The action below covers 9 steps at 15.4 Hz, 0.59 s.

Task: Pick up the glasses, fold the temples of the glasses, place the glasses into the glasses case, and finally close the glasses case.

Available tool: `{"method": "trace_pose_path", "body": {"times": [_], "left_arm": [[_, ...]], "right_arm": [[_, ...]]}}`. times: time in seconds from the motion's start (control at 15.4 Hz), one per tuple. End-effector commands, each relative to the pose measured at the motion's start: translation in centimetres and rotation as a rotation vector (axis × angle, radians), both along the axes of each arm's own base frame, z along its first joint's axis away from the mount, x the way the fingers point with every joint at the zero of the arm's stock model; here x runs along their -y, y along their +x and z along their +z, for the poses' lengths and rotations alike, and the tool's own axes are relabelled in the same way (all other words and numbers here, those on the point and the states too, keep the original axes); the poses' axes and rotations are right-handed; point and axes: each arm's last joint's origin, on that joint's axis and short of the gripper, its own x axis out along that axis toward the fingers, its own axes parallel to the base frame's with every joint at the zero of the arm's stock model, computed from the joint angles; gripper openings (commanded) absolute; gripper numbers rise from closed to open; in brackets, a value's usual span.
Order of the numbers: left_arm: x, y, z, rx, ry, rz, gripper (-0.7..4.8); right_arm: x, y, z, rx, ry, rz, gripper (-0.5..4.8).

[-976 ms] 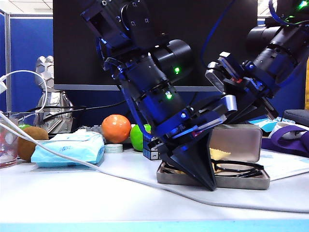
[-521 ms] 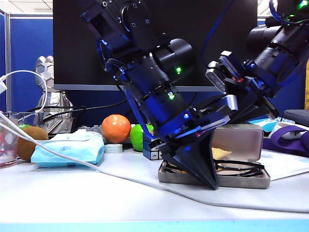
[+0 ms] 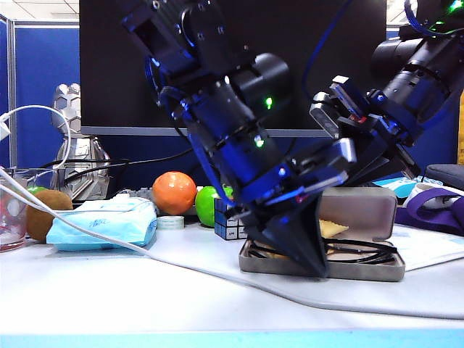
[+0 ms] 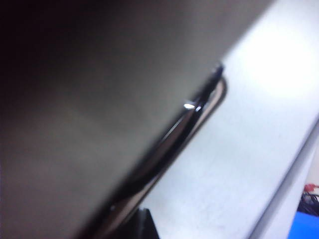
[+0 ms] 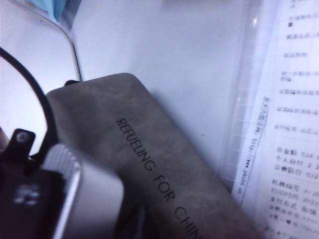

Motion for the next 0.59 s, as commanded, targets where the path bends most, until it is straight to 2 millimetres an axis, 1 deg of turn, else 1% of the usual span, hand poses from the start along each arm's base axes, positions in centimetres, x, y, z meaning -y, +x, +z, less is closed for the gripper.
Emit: {"method": "trace_pose_path", "body": {"times": [0.07,0.26,0.59], "left_arm": [[0.5,0.8,2.0,0.128,-0.088,0.032,-0.05],[0.4,0.8,3.4,0.163,-0.118,0.061,-0.05],[0.4,0.7,3.5,0.162,-0.122,0.057,-0.05]], "right_arm": [[-0.1,-0.7,-0.1,-0.060,0.002,0.016,-0.05],[-0.1,-0.7,-0.2,-0.064,0.000,0.016,-0.05],[-0.1,-0.6,-0.4,-0.071,-0.001,0.016,-0.05]]}}
